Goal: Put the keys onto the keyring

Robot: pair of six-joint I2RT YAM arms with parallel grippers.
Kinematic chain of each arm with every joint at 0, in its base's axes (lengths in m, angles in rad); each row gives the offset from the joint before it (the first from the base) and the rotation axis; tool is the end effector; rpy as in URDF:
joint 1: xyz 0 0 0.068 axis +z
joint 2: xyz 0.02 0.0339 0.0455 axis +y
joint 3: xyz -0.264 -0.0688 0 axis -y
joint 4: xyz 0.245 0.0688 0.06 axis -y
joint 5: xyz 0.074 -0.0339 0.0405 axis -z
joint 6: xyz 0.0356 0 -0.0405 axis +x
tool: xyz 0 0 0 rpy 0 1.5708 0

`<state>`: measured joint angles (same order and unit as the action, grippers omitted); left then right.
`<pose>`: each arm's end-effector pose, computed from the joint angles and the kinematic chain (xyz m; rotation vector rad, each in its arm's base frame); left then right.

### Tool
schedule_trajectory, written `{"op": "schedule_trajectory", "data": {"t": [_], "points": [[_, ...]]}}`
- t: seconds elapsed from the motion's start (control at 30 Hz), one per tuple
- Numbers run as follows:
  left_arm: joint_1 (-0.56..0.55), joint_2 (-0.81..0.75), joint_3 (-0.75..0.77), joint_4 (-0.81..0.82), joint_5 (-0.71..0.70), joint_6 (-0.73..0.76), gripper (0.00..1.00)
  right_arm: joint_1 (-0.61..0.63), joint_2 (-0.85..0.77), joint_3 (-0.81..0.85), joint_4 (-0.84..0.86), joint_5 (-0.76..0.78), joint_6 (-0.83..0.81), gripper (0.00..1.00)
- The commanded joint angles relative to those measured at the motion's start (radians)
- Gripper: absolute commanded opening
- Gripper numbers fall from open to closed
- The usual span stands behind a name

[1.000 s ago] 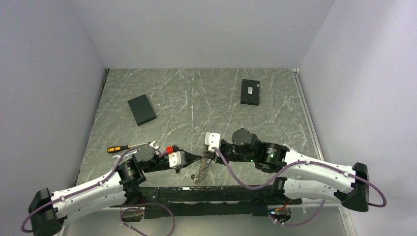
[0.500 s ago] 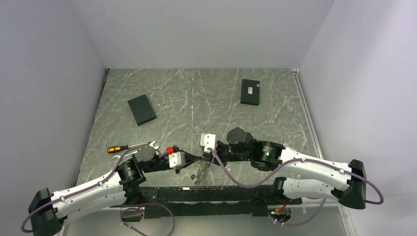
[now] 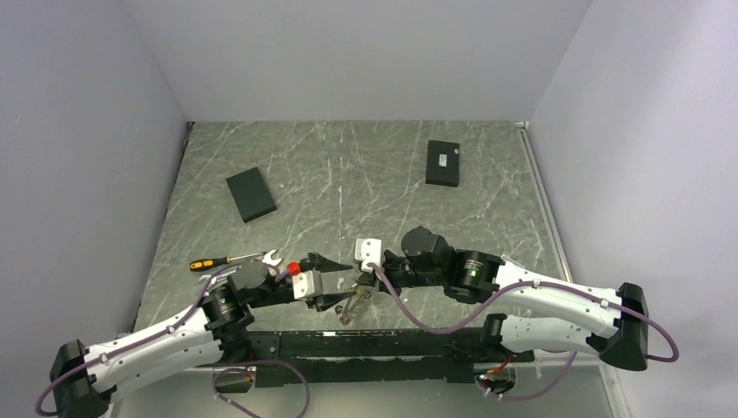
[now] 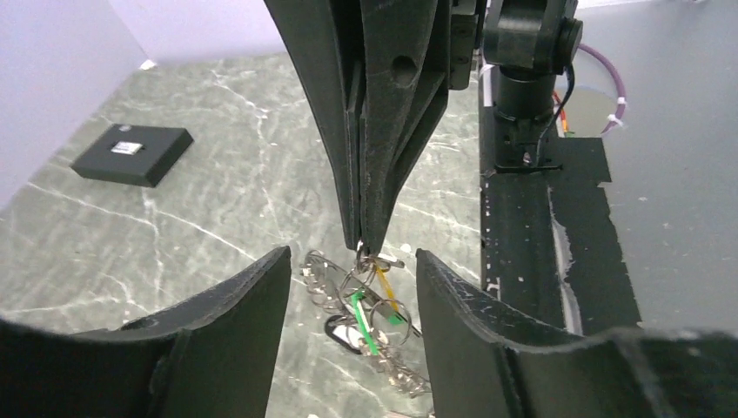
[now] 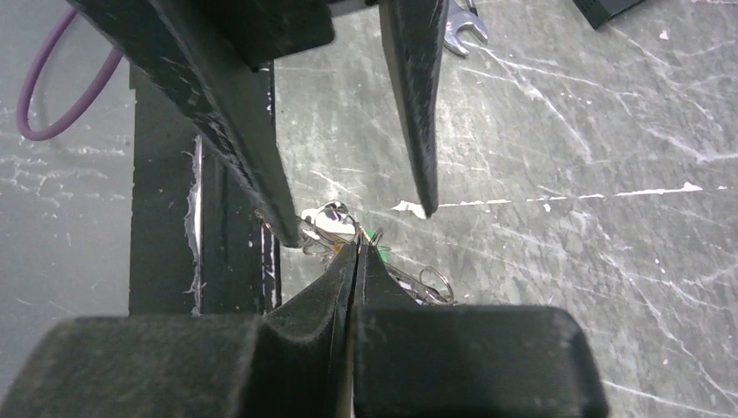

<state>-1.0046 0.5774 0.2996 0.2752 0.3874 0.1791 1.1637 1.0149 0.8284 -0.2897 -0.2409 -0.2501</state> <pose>0.0733 -0.1404 0.2478 1.1697 1.1705 -0.9415 0.0829 0.2137 0.3015 -1.5003 1.5150 0.8026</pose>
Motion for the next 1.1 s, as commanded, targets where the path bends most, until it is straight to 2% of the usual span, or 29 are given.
{"op": "schedule_trajectory", "data": {"t": [0.0,0.27,0.37,0.67,0.9,1.07], "points": [[-0.003,-0.056,0.047,-0.015,-0.032,0.011,0.62,0.001,-0.044,-0.014,0.092,-0.011,0.017,0.0],[-0.003,-0.093,0.026,-0.013,-0.054,0.038,0.53,0.002,-0.122,-0.058,0.12,-0.045,0.001,0.0],[-0.003,-0.063,0.036,-0.011,-0.042,0.046,0.48,0.0,-0.145,-0.055,0.125,-0.064,0.007,0.0],[-0.003,0.075,0.074,0.036,0.049,0.042,0.47,0.0,-0.158,-0.06,0.136,-0.086,0.018,0.0],[-0.003,0.093,0.065,0.098,0.077,0.036,0.33,0.0,-0.168,-0.07,0.147,-0.088,0.021,0.0],[-0.003,0.092,0.051,0.145,0.111,0.024,0.28,0.0,-0.162,-0.076,0.157,-0.09,0.02,0.0]]}}
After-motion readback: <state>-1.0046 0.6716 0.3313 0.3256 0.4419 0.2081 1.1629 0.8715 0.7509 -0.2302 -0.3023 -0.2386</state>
